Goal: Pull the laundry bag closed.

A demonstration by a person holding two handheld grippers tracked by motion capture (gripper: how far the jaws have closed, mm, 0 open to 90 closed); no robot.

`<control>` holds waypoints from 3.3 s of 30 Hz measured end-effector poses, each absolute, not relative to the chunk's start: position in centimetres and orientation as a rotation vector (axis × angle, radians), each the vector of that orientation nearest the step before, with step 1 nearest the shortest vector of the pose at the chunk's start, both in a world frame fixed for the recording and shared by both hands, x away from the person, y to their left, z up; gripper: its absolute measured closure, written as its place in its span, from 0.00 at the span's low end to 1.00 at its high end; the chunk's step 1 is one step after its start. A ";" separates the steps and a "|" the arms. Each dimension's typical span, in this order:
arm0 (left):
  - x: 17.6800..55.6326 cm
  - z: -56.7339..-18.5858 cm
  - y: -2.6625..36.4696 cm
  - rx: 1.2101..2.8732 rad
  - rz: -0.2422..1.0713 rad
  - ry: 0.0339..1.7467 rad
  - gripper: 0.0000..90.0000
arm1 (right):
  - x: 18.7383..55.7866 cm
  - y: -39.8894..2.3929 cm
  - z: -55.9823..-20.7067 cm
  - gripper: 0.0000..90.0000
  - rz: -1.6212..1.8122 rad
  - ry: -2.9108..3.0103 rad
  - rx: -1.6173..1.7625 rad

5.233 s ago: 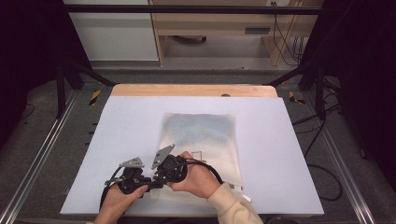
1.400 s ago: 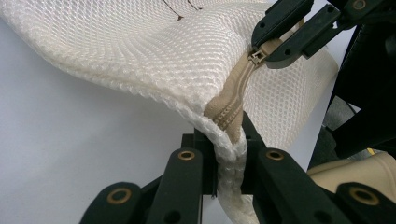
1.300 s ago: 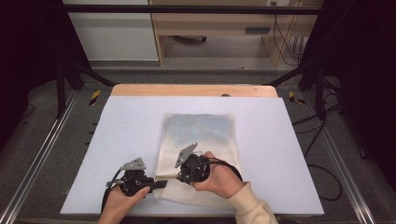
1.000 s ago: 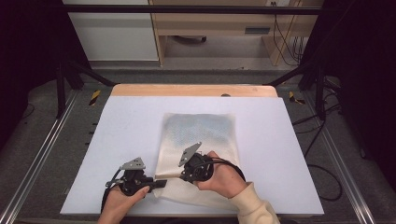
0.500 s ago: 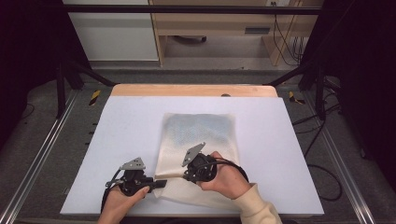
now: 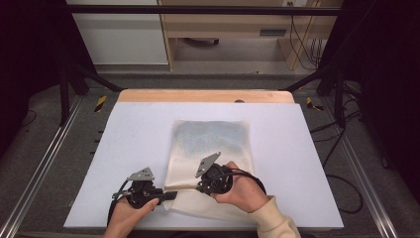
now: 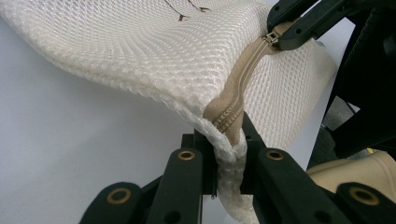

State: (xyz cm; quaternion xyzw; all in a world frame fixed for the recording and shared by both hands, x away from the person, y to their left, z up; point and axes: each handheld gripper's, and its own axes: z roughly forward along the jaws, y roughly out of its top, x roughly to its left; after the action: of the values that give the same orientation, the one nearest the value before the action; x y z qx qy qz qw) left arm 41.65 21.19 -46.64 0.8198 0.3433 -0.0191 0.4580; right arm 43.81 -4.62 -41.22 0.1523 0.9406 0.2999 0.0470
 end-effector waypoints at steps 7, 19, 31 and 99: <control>41.7 -46.7 21.2 2.021 -0.041 0.847 0.92 | 43.7 -5.3 -41.3 0.91 0.915 2.862 0.481; 41.7 -46.7 21.1 2.024 -0.050 0.841 0.92 | 43.4 -6.2 -41.2 0.91 0.918 2.850 0.505; 41.7 -46.7 21.1 2.026 -0.052 0.840 0.92 | 43.2 -7.0 -41.3 0.91 0.922 2.847 0.524; 41.6 -46.8 21.0 2.036 -0.055 0.838 0.92 | 41.2 -12.9 -42.2 0.91 0.953 2.773 0.686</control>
State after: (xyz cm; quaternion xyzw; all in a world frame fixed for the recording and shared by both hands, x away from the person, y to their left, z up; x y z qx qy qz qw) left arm 41.64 21.00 -46.84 0.8243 0.3395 -0.0222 0.4526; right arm 41.20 -12.91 -42.16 0.2274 0.9188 0.3159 0.0652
